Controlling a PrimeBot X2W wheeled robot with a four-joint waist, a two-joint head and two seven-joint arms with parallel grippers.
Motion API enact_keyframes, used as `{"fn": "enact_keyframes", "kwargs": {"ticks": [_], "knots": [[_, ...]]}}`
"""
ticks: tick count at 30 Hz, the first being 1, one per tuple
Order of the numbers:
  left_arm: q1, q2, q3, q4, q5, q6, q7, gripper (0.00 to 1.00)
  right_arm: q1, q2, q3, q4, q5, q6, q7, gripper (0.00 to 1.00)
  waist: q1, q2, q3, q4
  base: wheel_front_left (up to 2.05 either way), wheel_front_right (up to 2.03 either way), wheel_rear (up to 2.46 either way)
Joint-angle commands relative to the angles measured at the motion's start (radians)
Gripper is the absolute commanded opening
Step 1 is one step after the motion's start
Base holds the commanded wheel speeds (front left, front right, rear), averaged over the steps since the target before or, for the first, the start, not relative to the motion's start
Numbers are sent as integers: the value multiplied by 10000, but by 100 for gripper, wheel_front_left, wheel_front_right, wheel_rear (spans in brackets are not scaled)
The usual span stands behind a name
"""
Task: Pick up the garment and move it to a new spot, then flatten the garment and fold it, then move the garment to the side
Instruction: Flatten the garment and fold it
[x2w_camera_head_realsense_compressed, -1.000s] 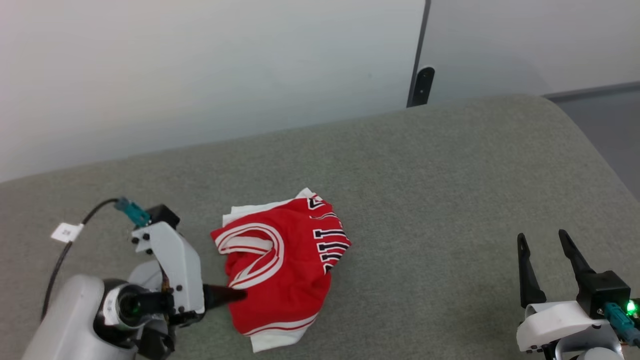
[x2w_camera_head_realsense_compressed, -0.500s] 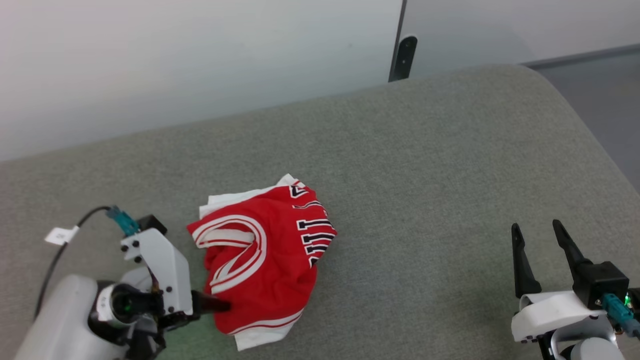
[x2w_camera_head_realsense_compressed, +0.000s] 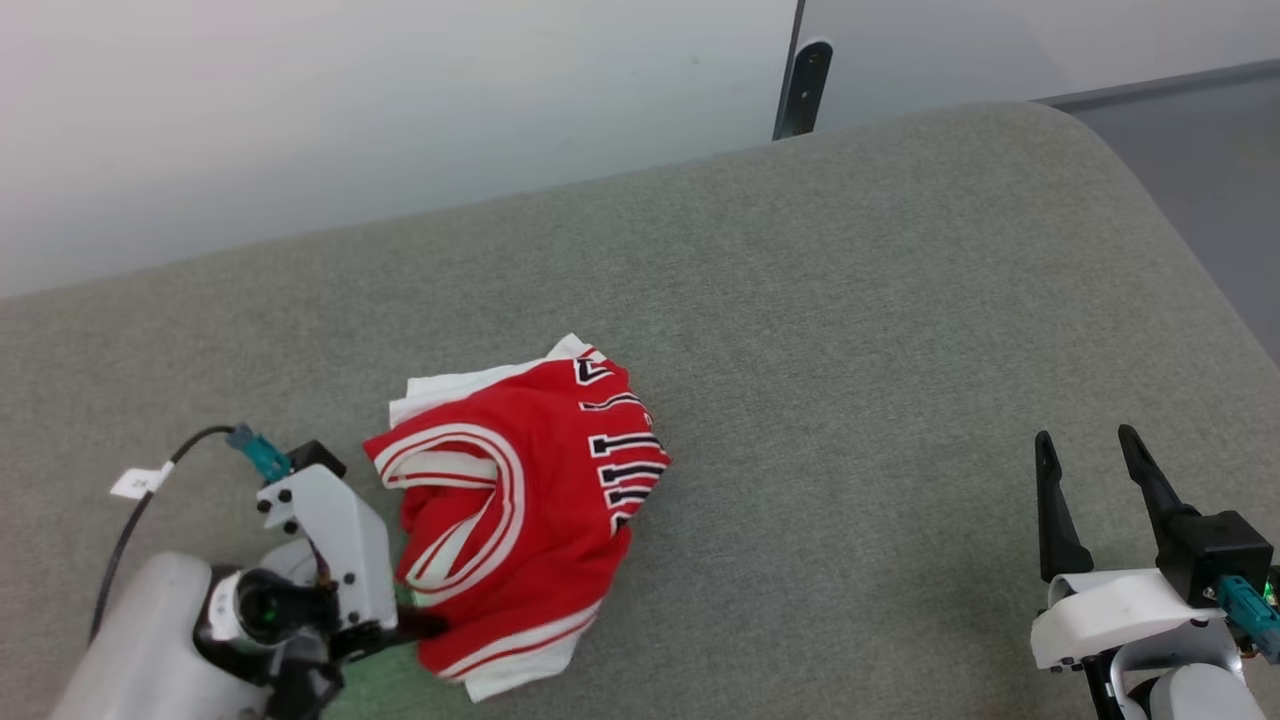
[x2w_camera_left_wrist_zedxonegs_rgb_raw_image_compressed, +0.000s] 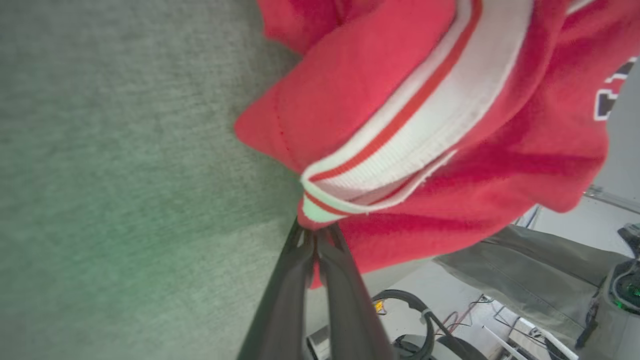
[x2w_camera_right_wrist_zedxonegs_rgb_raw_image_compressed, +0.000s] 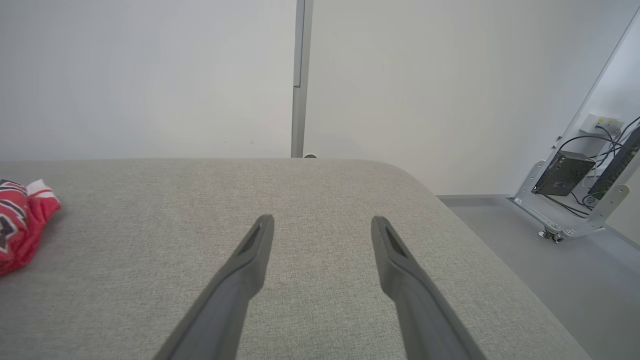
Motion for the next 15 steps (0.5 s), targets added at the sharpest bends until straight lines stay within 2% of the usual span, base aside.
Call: {"fn": "enact_keyframes", "kwargs": {"ticks": [1,3,7,10,13,14,15], "knots": [[-64,253,-78,-14,192,-91,72,0,-145,-1,-22,0,-84,-14,-10,100,0,0,-22,45,0,0,0],[-102,511,-191,-111,310,-208,251,0,-132,-2,-19,5,-94,-14,-10,100,0,0,-53,103,0,0,0],[-169,1481,-526,-512,747,-639,809,0,-66,1,-25,11,-114,-14,-9,100,0,0,-106,216,0,0,0],[-320,2240,-746,-933,1121,-1011,1210,0,-65,-2,-53,27,-137,-14,-9,100,0,0,-127,287,0,0,0],[-477,2964,-912,-1254,1404,-1562,1453,0,-117,-1,0,56,-143,-14,-9,100,0,0,-126,330,0,0,0],[-583,3169,-953,-1330,1509,-1781,1459,0,-140,2,48,63,-159,-14,-9,100,0,0,-122,329,0,0,0],[-583,3169,-953,-1330,1509,-1781,1459,0,-140,2,48,63,-159,-14,-9,100,0,0,-122,329,0,0,0]]}}
